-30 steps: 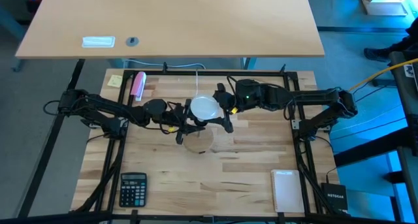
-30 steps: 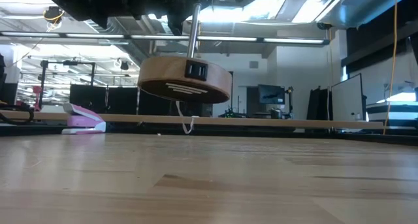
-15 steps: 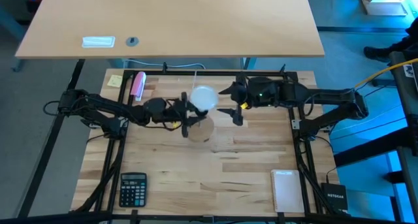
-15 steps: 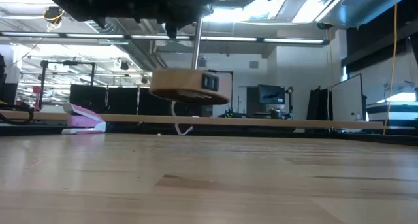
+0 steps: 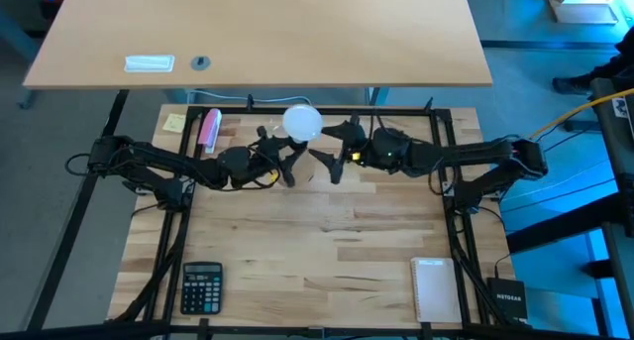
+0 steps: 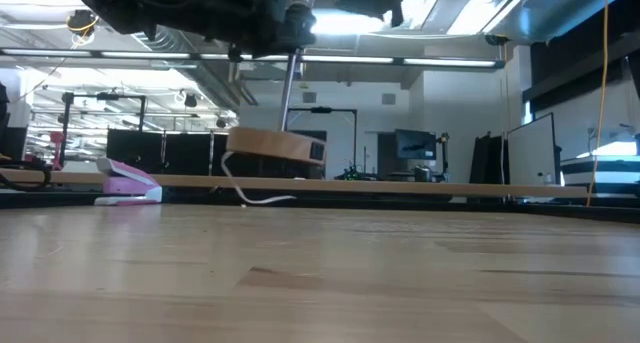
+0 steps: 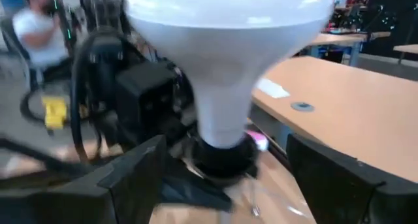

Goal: Screw lightbulb
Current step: Remove the white lightbulb from the brown lamp

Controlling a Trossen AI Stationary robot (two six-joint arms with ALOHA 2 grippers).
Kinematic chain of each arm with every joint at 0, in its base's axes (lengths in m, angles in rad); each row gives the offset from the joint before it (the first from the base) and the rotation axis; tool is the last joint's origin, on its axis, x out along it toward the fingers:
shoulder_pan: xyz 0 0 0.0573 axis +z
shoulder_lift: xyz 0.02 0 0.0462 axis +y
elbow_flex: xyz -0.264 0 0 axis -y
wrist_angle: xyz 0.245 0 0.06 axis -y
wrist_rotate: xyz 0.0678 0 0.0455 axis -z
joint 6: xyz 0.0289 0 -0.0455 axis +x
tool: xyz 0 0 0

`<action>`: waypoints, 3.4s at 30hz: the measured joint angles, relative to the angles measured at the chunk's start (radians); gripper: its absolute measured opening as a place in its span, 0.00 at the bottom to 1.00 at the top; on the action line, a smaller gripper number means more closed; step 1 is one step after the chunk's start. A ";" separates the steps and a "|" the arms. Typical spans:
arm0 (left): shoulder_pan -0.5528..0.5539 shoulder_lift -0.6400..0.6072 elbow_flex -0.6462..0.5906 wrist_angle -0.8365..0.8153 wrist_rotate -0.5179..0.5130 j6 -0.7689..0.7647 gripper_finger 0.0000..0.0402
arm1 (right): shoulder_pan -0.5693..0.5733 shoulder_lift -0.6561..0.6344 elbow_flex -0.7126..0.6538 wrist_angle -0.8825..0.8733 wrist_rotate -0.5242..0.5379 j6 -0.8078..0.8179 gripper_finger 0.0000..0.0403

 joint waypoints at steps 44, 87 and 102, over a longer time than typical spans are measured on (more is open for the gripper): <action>-0.056 -0.002 0.000 -0.048 0.376 -0.114 0.35 | -0.008 0.159 0.156 0.011 -0.381 -0.092 0.39; -0.062 0.001 0.000 -0.003 0.726 -0.237 0.35 | -0.008 0.114 0.156 -0.090 -0.613 -0.079 0.89; 0.009 0.001 0.000 -0.025 0.380 -0.137 0.34 | -0.007 -0.107 0.157 -0.485 -0.096 -0.082 0.90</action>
